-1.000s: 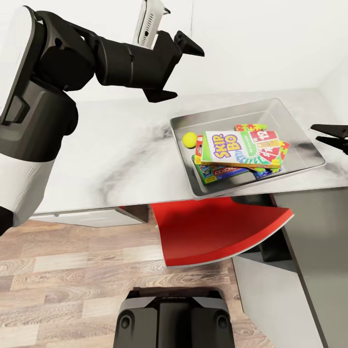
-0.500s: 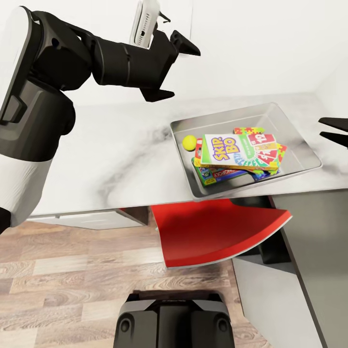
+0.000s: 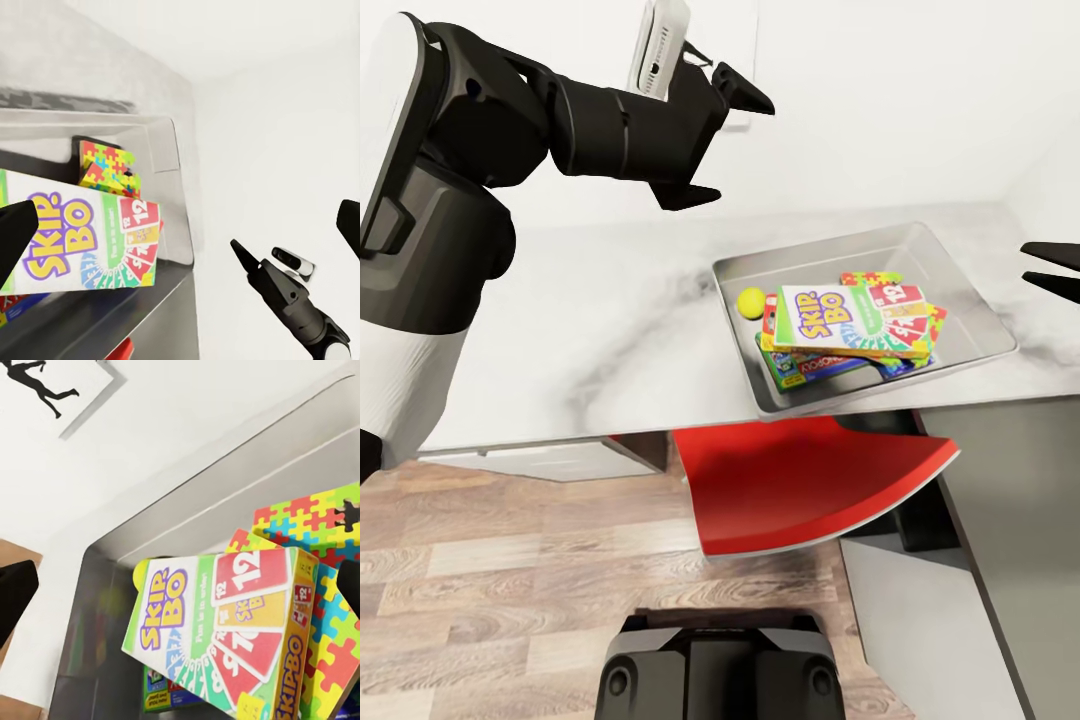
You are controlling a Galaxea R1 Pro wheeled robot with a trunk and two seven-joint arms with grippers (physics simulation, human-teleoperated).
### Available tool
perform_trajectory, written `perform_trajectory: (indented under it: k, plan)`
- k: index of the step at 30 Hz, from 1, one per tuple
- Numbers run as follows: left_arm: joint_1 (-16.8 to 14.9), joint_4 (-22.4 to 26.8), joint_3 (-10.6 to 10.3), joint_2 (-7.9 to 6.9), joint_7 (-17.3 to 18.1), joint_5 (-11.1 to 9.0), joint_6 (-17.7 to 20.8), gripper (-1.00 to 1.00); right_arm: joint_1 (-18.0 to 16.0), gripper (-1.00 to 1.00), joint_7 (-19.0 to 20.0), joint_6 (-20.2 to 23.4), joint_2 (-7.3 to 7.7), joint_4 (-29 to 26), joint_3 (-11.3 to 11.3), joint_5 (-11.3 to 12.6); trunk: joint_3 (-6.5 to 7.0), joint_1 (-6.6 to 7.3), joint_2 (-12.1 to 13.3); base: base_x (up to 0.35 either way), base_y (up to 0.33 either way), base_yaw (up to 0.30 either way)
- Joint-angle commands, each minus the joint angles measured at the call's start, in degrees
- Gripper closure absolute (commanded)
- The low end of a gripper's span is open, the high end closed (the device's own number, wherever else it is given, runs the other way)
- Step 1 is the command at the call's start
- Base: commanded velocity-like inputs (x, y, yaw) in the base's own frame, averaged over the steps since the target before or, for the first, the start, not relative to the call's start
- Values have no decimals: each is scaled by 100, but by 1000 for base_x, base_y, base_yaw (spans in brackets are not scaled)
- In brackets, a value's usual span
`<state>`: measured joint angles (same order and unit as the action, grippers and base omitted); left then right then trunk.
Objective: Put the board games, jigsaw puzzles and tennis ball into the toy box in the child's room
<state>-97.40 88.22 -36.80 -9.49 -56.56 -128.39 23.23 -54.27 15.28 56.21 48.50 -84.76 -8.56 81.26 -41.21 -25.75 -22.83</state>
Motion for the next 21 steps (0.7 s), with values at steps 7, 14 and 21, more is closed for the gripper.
perform_trajectory:
  k: [7,14,21]
  plan:
    - [-7,1,-3,-4,-22,-19,15,-100,-6,-100,55,22,1,3,-5,-46,57,-4,-9,0,0,0]
    - [-7,2,-3,-2,-22,-19,15,-100,-5,-100,55,22,1,3,-5,-45,121,-4,-9,0,0,0]
    - [-7,2,-3,-4,-22,-19,15,-100,-5,-100,55,22,1,3,-5,-44,185,-4,-9,-34,0,0]
